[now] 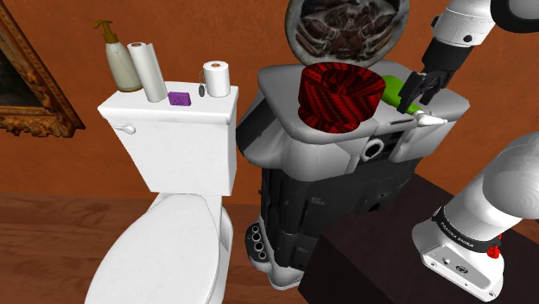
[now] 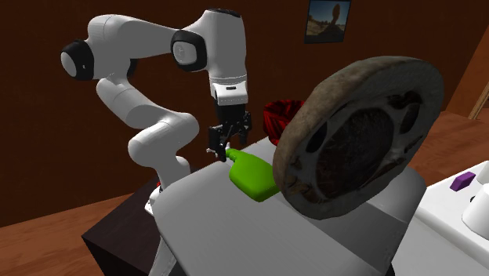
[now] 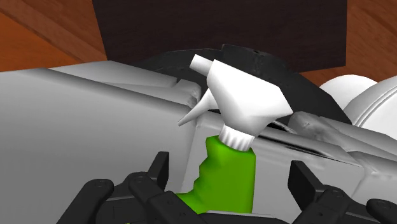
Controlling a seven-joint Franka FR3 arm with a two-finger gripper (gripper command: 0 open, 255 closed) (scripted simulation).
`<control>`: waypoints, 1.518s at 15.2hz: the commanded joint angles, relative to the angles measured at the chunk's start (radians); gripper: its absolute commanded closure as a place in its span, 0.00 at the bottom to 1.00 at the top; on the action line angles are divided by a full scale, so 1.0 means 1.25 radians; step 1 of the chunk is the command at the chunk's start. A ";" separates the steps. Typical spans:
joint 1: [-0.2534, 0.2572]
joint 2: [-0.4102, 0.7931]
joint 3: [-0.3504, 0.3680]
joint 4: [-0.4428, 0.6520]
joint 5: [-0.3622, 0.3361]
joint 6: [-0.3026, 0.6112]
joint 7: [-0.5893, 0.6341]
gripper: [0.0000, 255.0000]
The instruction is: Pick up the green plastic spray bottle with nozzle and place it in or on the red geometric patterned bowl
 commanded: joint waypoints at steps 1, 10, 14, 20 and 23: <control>0.000 0.000 0.000 0.000 0.000 0.000 0.000 0.00; 0.000 0.000 0.000 0.000 0.000 0.000 0.000 1.00; 0.000 0.005 -0.001 0.023 -0.001 -0.019 0.000 1.00; -0.002 0.023 -0.002 0.096 -0.002 -0.073 -0.001 1.00; -0.002 0.034 -0.002 0.134 -0.003 -0.100 -0.001 1.00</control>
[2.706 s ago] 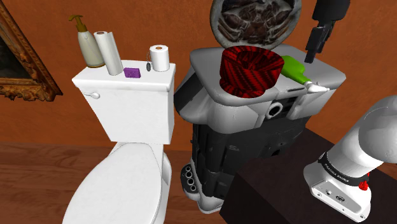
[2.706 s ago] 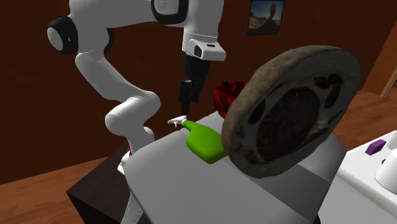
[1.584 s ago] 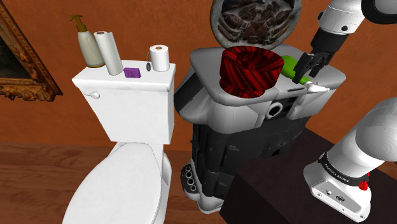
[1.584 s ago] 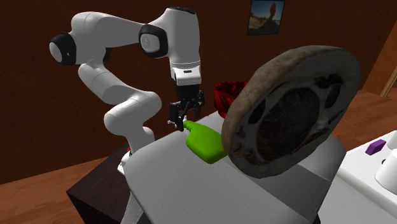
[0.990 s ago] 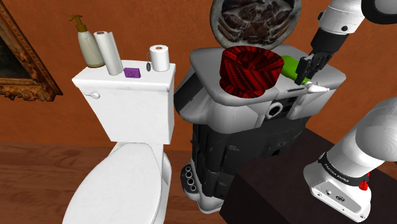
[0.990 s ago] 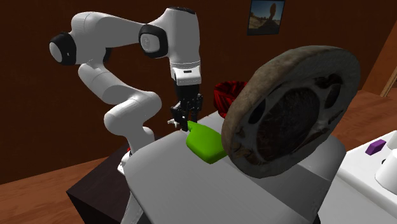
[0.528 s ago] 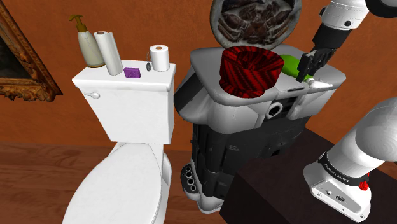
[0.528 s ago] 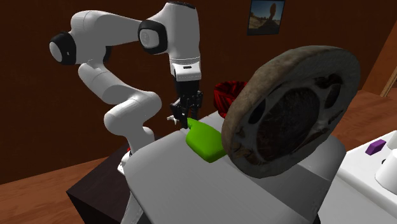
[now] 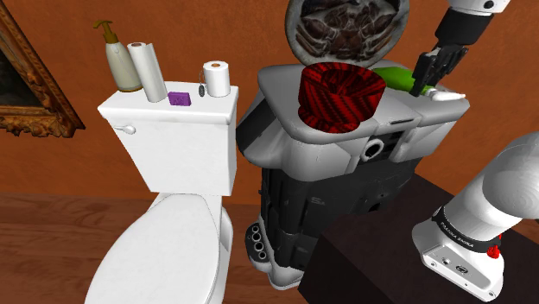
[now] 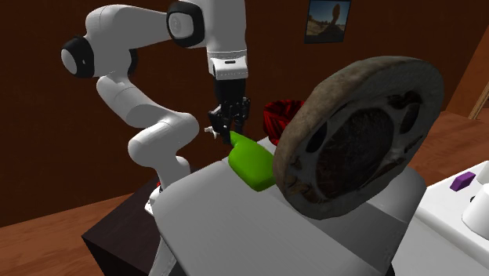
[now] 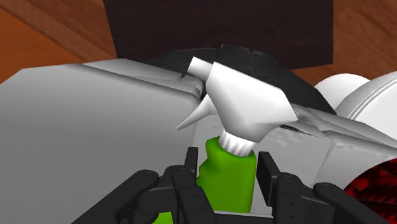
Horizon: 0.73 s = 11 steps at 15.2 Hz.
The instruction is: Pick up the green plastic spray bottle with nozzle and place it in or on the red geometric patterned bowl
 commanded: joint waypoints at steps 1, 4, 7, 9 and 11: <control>0.000 0.008 0.000 0.025 0.000 -0.017 0.000 1.00; -0.001 0.020 -0.001 0.063 -0.001 -0.043 0.000 1.00; -0.001 0.034 -0.001 0.103 -0.001 -0.069 -0.001 1.00; -0.001 0.043 -0.001 0.130 -0.002 -0.087 -0.001 1.00; -0.002 0.053 -0.002 0.157 -0.002 -0.104 -0.001 1.00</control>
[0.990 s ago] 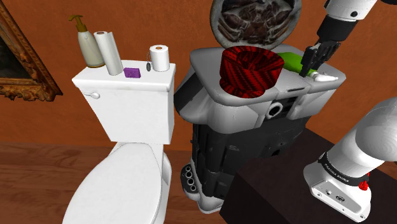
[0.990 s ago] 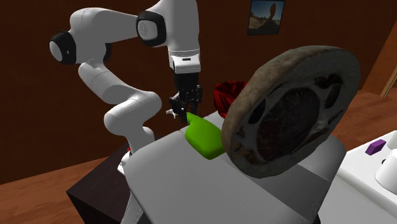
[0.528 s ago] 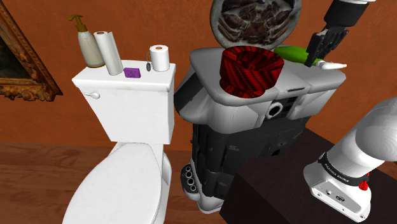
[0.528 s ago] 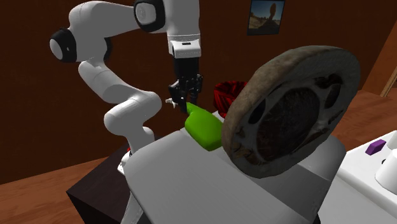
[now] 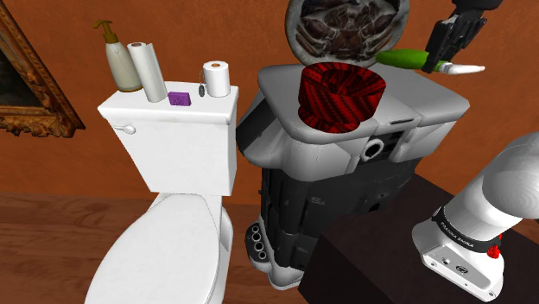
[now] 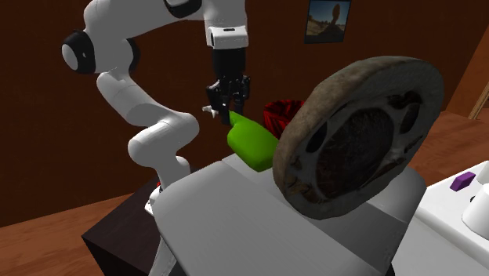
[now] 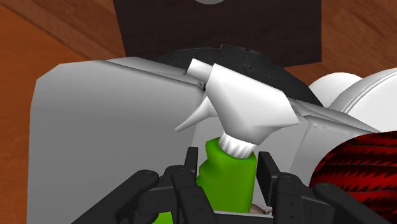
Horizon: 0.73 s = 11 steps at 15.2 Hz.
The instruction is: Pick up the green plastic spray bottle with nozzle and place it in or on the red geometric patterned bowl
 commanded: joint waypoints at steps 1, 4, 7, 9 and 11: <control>0.000 0.010 0.000 0.028 0.000 -0.018 0.000 1.00; -0.001 0.026 0.000 0.070 0.000 -0.043 0.000 1.00; -0.001 0.043 0.000 0.113 -0.001 -0.069 0.000 1.00; -0.001 0.055 -0.001 0.142 -0.001 -0.087 0.000 1.00; -0.002 0.064 -0.001 0.163 -0.001 -0.099 -0.001 1.00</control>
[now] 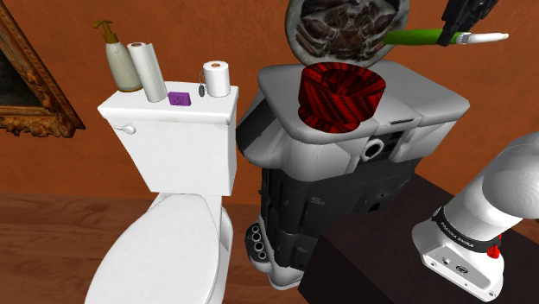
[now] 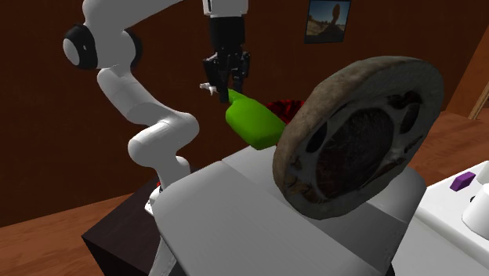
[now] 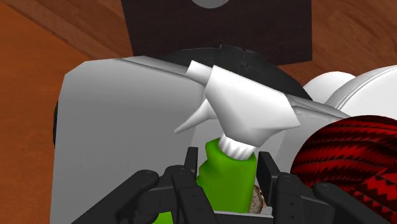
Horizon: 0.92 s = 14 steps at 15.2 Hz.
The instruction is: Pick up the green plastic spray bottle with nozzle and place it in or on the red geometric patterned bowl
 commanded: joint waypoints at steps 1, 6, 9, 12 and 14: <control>0.003 0.016 0.019 0.018 0.014 -0.002 0.019 1.00; 0.013 0.074 0.110 0.061 0.075 0.017 0.110 1.00; 0.017 0.117 0.164 0.097 0.105 0.030 0.164 1.00; 0.017 0.167 0.219 0.140 0.129 0.043 0.219 1.00; 0.016 0.204 0.256 0.174 0.140 0.051 0.256 1.00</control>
